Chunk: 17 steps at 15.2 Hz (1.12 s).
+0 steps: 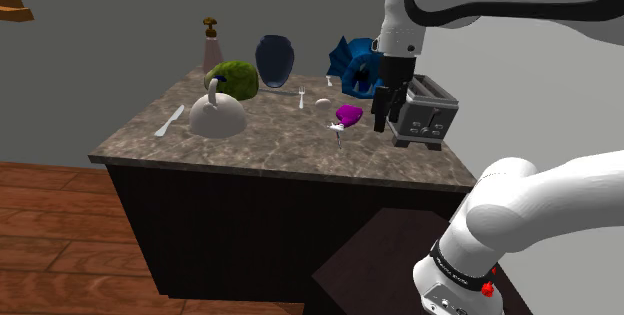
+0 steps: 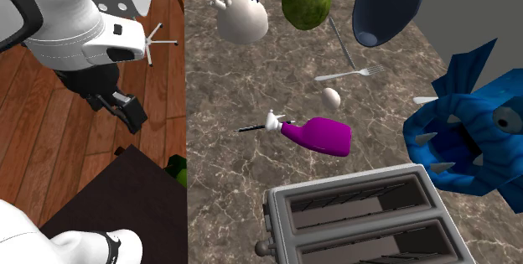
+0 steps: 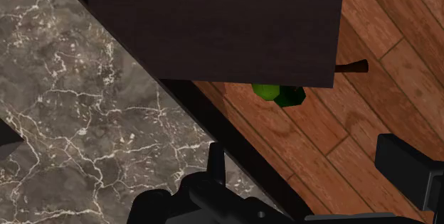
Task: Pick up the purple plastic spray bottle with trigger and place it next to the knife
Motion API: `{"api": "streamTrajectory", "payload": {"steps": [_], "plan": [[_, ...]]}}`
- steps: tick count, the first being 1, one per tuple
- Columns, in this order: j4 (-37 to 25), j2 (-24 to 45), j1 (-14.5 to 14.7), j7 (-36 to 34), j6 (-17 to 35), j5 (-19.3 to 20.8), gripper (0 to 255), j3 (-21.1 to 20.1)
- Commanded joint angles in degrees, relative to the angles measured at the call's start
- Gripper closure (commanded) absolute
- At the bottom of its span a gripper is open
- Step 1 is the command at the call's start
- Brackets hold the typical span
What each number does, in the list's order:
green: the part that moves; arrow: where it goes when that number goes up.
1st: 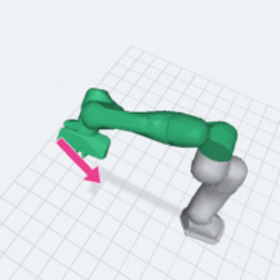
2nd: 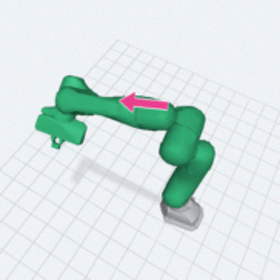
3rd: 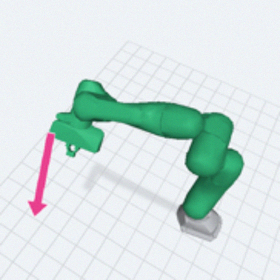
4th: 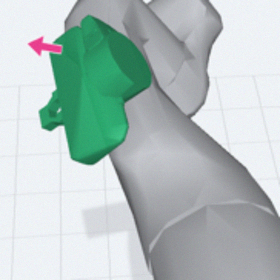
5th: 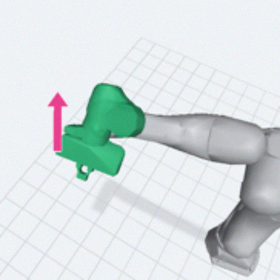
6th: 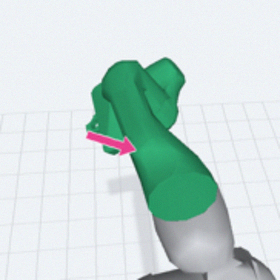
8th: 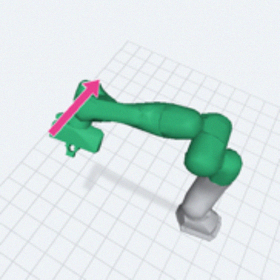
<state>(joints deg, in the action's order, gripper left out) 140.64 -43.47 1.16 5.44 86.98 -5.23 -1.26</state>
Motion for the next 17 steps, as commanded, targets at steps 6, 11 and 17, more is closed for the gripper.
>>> {"api": "streamTrajectory", "payload": {"steps": [6, 11, 17], "plan": [[0.6, 6.4, -0.9, 8.0, 8.2, 4.0, 0, 4.2], [-1.0, 14.6, -1.4, 15.6, 16.3, 6.7, 0, 8.0], [-5.7, 26.0, -1.6, 24.5, 25.0, 7.8, 0, 12.1]]}}
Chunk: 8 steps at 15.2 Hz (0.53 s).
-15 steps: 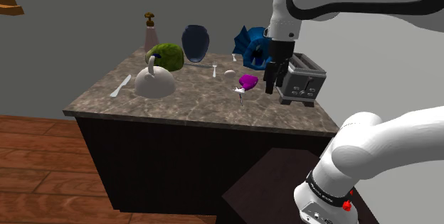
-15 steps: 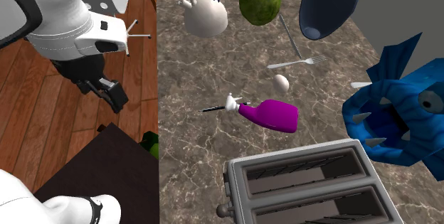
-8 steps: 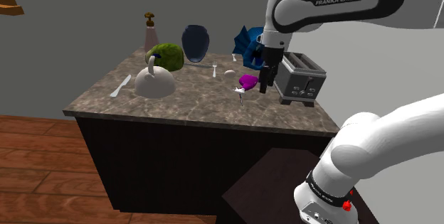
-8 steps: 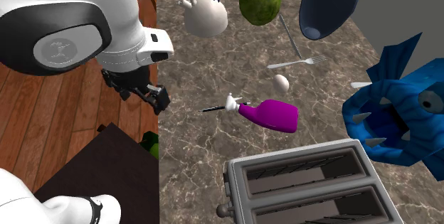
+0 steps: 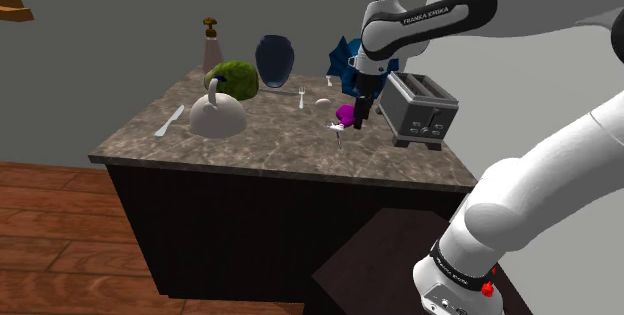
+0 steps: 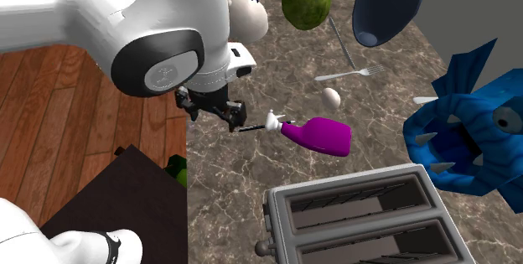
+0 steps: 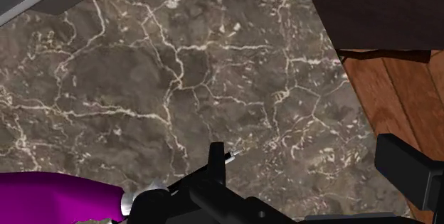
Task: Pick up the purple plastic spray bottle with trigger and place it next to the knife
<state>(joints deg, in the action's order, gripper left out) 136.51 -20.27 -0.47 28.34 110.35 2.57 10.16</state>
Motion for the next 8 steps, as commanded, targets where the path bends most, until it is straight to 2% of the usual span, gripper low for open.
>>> {"api": "streamTrajectory", "payload": {"steps": [1, 8], "plan": [[-2.7, 4.8, 0.1, 3.2, 2.9, -0.2, 0, 1.3], [-12.5, 19.5, -0.2, 13.9, 9.8, -3.0, 0, 4.2]]}}
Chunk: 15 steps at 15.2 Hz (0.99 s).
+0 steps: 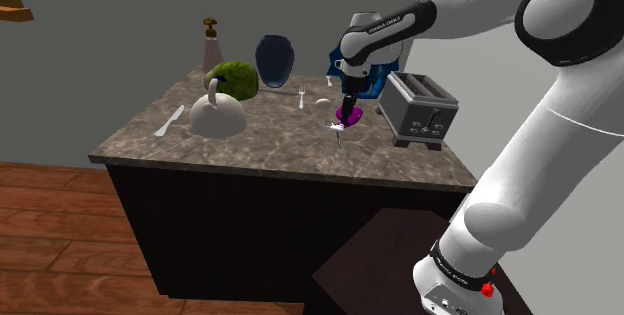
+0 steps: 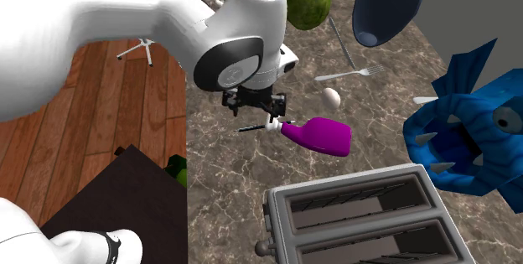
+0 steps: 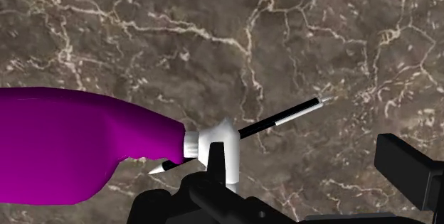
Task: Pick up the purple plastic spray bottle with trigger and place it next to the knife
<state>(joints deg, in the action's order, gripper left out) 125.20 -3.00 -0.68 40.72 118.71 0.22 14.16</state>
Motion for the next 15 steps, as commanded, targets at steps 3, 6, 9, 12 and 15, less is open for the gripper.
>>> {"api": "streamTrajectory", "payload": {"steps": [3, 6, 9, 12, 15], "plan": [[-6.5, 8.7, -0.6, 6.1, 3.3, -2.6, 0, 0.6], [-10.9, 13.4, -1.3, 9.2, 4.2, -4.2, 0, 0.5], [-9.8, 14.5, -1.4, 9.5, 6.3, -4.6, 0, 0.4], [-8.8, 15.7, -1.5, 9.8, 8.3, -5.0, 0, 0.3], [-8.4, 16.3, -1.5, 10.0, 9.4, -5.3, 0, 0.2]]}}
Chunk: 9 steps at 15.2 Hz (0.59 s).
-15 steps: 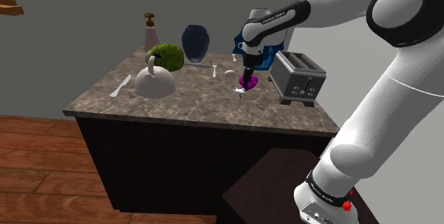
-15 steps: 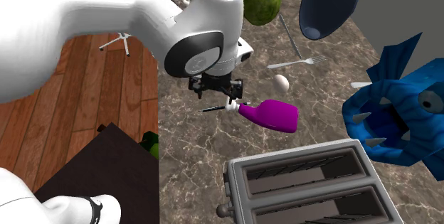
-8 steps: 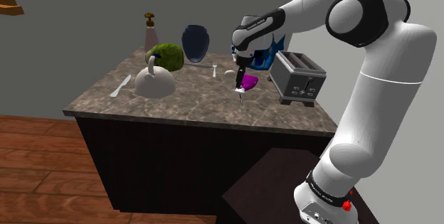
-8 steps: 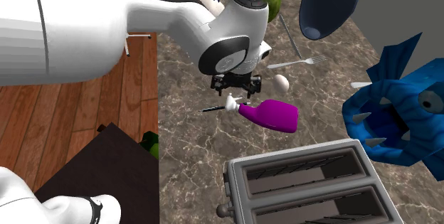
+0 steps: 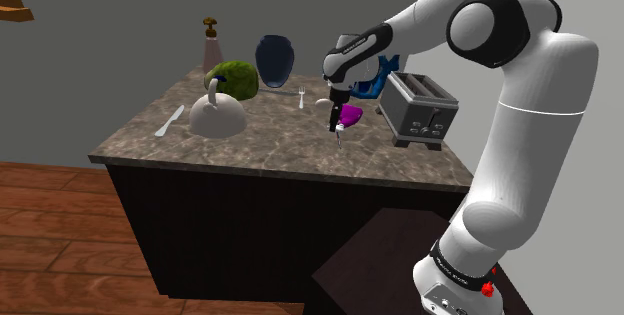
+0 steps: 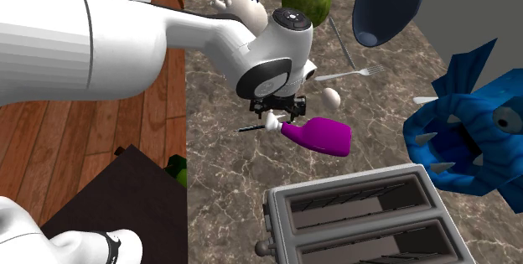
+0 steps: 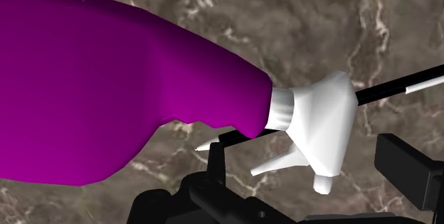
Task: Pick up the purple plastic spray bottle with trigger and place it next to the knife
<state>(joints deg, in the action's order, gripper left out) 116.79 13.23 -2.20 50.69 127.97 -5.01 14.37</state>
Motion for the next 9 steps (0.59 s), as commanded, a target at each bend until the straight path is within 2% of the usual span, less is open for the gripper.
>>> {"api": "streamTrajectory", "payload": {"steps": [1, 6, 7, 9], "plan": [[0.0, 0.1, 0.0, 0.0, 0.2, 0.0, 0, 0.0], [0.0, 0.1, 0.0, 0.0, 0.1, 0.0, 0, 0.0], [0.0, 0.1, 0.0, 0.0, 0.1, 0.0, 255, 0.0], [0.0, 0.1, 0.0, 0.0, 0.1, 0.0, 255, 0.0]]}}
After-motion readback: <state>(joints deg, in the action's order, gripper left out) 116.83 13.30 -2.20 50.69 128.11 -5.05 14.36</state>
